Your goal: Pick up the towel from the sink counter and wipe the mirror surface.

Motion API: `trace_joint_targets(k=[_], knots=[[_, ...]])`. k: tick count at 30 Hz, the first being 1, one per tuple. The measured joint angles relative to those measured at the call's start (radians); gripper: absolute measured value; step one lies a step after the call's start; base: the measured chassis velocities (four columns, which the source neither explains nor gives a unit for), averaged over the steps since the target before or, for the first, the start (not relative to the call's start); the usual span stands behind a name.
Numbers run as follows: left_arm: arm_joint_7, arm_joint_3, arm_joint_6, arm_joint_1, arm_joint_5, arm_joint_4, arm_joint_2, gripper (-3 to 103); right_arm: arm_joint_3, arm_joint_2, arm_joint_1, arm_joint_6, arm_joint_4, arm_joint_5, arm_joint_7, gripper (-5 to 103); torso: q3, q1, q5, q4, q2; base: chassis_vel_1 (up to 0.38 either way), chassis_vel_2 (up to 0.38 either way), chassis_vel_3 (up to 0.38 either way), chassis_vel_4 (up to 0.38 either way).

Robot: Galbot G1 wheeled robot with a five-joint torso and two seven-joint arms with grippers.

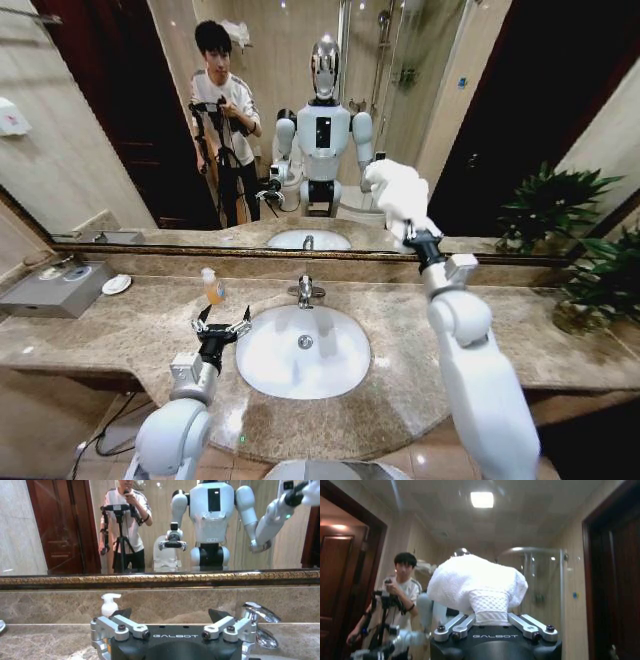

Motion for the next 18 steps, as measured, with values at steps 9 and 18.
trace_joint_targets(k=[9,18], knots=[[0.0,0.0,0.0,0.0,0.0,0.0,0.0,100,-0.08,0.007,0.27,-0.108,-0.027,0.013,0.012,12,0.0,0.0,-0.0003,0.0004,0.0,0.0,0.0,0.0,0.0],[0.0,0.0,0.0,0.0,0.0,0.0,0.0,100,-0.128,0.002,0.229,-0.075,-0.101,-0.026,-0.009,12,0.0,0.0,0.0001,0.0,0.0,0.0,0.0,0.0,0.0]])
